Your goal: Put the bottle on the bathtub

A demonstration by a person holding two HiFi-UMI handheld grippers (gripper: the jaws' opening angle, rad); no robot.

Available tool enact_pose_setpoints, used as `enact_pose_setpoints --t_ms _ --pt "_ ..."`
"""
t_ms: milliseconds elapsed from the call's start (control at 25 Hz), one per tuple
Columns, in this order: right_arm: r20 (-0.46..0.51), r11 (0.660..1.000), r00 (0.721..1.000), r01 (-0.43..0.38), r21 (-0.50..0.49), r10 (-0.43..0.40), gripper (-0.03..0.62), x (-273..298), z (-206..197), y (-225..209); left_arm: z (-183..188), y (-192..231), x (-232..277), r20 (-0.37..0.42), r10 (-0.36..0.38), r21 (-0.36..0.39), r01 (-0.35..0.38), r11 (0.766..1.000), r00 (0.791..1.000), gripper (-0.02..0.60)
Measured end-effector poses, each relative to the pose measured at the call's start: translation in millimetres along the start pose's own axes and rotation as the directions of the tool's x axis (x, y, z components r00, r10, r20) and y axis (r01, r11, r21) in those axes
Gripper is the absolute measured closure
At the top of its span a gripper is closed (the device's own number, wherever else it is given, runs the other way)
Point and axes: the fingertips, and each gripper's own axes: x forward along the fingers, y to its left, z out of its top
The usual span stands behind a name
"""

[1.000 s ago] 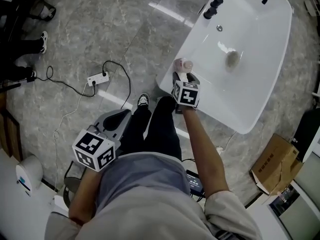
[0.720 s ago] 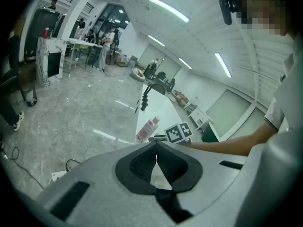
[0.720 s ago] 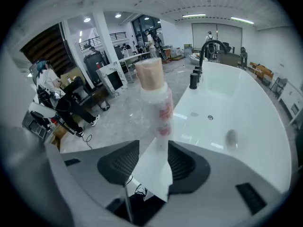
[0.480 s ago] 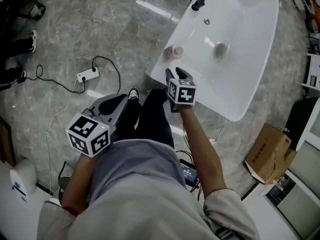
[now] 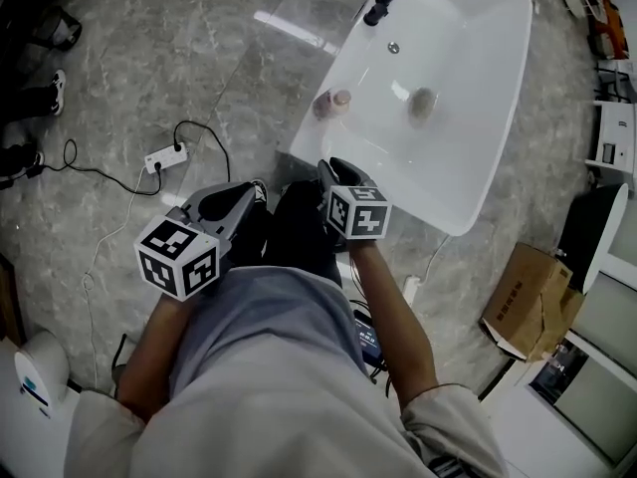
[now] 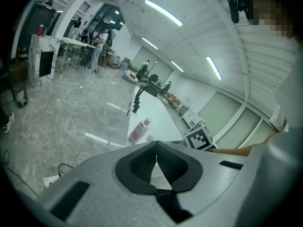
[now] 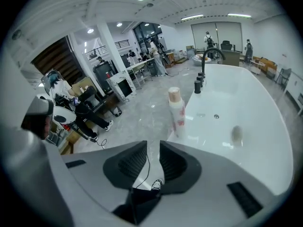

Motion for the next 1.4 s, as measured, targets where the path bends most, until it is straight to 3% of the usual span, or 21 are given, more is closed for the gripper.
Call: enact_pose_setpoints --t_ms 360,680,1080,1400 --pt "0.124 0.998 0.990 -0.063 -0.008 0.064 0.565 -60.2 26.3 35.8 9.9 -1.3 4.7 0.004 -0.023 0.031 0.023 0.999 1.000 0.575" --pt "0.240 0.996 0.967 -0.077 -0.051 0.087 0.582 -100.8 69.8 56.0 33.0 7.0 -3.6 0.045 0.024 0.085 -0.028 0.996 0.999 0.574" --pt "0.241 0.994 0.967 -0.061 -0.090 0.081 0.580 -107.2 86.7 72.0 61.2 18.2 -10.7 0.110 0.036 0.073 -0.044 0.996 0.993 0.574" --pt "0.235 0.997 0.971 -0.040 -0.060 0.053 0.580 -103.9 88.7 60.2 65.4 28.9 -10.8 0.142 0.054 0.009 -0.056 0.998 0.988 0.575"
